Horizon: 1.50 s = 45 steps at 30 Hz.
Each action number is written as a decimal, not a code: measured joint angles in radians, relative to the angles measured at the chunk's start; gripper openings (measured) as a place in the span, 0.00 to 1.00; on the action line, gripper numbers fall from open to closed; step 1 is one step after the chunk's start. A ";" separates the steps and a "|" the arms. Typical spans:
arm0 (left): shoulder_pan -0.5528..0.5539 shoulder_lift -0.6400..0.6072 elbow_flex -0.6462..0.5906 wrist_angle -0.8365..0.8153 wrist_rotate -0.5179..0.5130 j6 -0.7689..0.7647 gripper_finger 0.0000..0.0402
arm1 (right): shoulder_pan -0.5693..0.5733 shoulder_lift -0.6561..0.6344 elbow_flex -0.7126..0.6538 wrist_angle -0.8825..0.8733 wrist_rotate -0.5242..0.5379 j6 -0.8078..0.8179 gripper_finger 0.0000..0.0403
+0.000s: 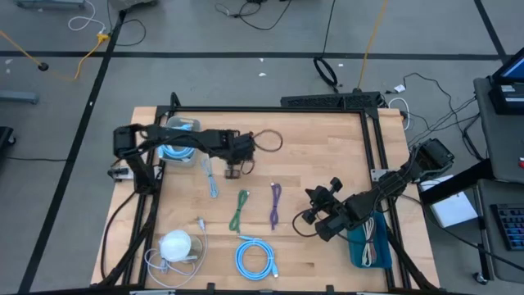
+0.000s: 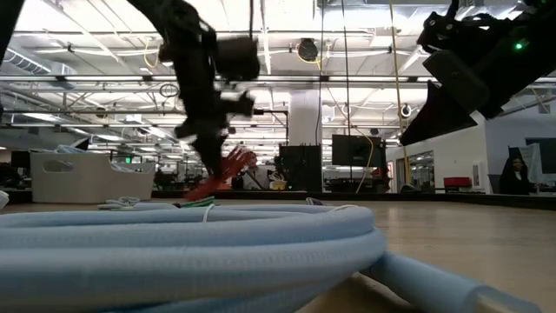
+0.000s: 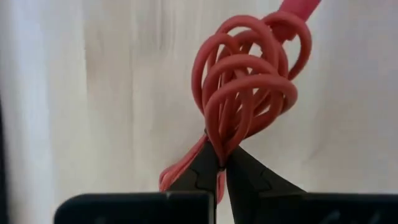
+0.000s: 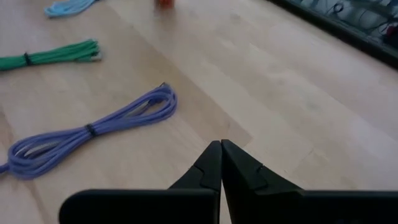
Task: Pick & Place USB Port
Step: Put the orange USB cable into the blue basket
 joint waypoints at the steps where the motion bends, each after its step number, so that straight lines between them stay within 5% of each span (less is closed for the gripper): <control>1: -0.010 -0.028 0.000 0.053 0.038 -0.048 0.03 | 0.000 0.000 0.000 0.000 0.012 0.000 0.00; 9: -0.121 -0.222 -0.089 0.586 0.150 -0.272 0.03 | 0.002 0.000 -0.018 0.060 0.181 -0.036 0.00; 17: -0.235 -0.232 -0.195 0.765 0.165 -0.465 0.03 | -0.059 0.000 -0.110 0.529 0.412 -0.383 0.12; 20: -0.274 -0.227 -0.216 0.793 0.168 -0.466 0.03 | -0.120 0.000 -0.111 0.774 0.318 -0.543 0.20; 25: -0.321 -0.233 -0.220 0.889 0.222 -0.479 0.03 | -0.209 0.000 -0.111 1.168 -0.111 -0.764 0.37; 28: -0.339 -0.232 -0.220 0.890 0.249 -0.484 0.03 | -0.225 0.000 -0.111 1.292 -0.265 -0.857 0.46; 34: -0.352 -0.232 -0.220 0.875 0.282 -0.464 0.03 | -0.214 0.000 -0.111 1.376 -0.363 -0.968 0.55; 45: -0.340 -0.232 -0.220 0.845 0.294 -0.428 0.03 | -0.174 0.000 -0.111 1.366 -0.442 -0.947 0.56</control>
